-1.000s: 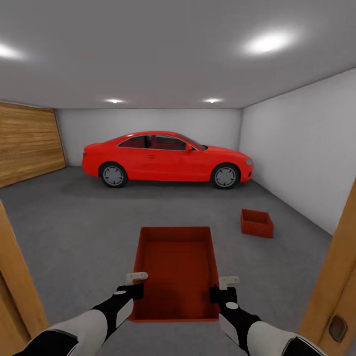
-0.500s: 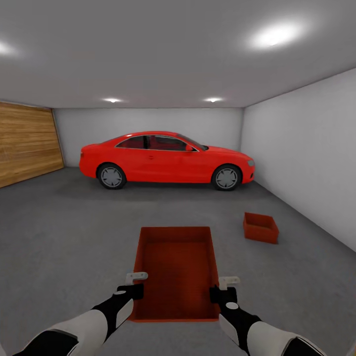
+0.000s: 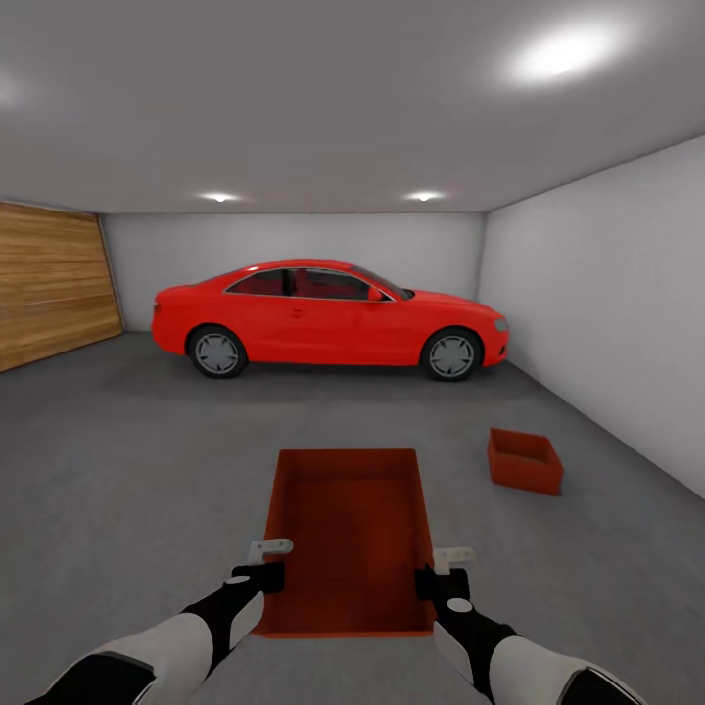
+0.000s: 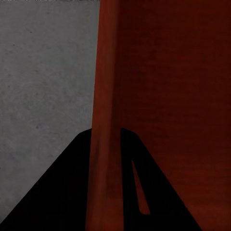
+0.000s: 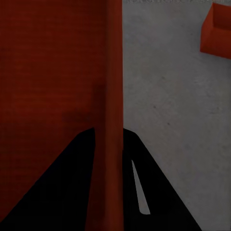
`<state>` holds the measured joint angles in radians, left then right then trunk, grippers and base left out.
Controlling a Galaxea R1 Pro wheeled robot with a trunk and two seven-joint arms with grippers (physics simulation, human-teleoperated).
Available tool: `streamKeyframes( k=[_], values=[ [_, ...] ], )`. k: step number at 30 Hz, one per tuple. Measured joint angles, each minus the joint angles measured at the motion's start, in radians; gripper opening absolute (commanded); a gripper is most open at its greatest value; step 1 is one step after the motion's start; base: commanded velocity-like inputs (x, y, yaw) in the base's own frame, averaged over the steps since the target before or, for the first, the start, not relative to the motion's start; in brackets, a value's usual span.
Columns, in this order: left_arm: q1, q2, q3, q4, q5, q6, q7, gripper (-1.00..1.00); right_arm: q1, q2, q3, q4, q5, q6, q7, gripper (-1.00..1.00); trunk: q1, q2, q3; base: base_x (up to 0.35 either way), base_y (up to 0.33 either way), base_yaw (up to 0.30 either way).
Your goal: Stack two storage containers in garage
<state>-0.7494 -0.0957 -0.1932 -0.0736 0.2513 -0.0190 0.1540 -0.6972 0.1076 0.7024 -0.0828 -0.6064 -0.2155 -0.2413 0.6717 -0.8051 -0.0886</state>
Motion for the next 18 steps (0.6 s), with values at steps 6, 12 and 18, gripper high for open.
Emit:
streamKeyframes(
  k=[6,12,18],
  values=[
    [0.0,0.0,0.001,0.001,0.0,-0.001,0.0,-1.0,-0.001,0.0,0.001,0.0,0.0,0.0,0.0,-1.0,0.0,0.0,0.0,0.322,0.0,0.0],
    [0.0,0.0,0.001,0.001,0.0,0.0,0.0,-1.0,0.0,0.0,0.001,0.0,0.0,0.001,0.0,-1.0,0.0,0.0,0.0,0.322,0.0,0.0],
    [0.0,0.0,0.001,0.001,0.0,0.0,0.0,-1.0,0.0,0.0,0.001,0.0,0.0,0.002,0.0,-1.0,0.0,0.0,0.0,0.322,0.0,0.0]
  ],
)
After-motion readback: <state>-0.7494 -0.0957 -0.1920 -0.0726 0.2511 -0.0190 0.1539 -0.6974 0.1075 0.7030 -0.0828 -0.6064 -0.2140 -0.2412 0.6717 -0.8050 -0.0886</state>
